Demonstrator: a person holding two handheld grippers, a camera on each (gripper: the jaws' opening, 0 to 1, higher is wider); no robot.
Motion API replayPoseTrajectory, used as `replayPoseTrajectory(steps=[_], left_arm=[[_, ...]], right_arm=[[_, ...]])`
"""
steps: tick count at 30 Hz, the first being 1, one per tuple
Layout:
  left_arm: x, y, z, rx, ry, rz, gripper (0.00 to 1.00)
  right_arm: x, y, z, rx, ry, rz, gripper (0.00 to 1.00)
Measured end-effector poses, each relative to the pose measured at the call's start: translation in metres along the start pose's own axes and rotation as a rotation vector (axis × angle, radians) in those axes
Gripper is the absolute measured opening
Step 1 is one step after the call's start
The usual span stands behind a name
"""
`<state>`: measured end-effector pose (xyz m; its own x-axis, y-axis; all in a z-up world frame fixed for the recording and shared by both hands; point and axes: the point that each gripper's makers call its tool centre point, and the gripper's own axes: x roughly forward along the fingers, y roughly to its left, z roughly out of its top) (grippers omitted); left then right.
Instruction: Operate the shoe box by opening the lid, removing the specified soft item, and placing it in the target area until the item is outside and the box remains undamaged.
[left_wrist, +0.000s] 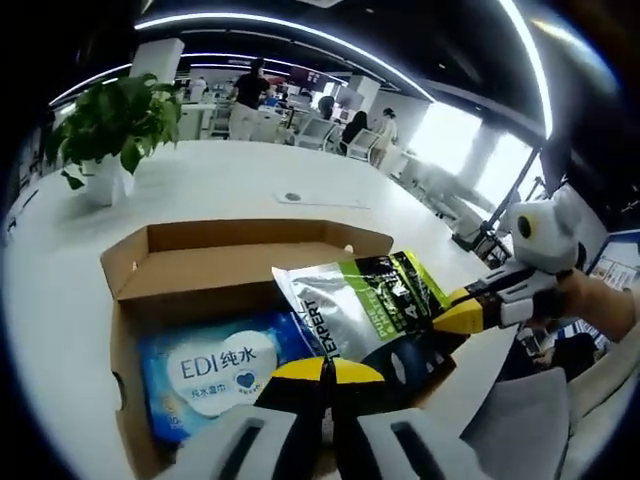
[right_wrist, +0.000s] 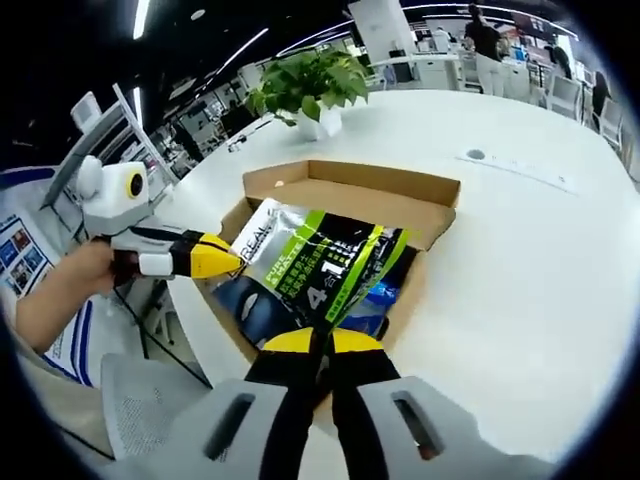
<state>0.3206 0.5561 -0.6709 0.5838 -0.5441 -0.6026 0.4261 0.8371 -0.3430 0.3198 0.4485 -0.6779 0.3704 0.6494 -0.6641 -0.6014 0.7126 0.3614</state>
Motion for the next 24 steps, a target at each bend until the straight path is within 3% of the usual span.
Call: replayPoseTrajectory(steps=[24], left_arm=[[0.050,-0.063,0.011,0.091,0.062,-0.090,0.00]], right_arm=[[-0.051,-0.063,-0.013,0.077,-0.013,-0.108,0.01]])
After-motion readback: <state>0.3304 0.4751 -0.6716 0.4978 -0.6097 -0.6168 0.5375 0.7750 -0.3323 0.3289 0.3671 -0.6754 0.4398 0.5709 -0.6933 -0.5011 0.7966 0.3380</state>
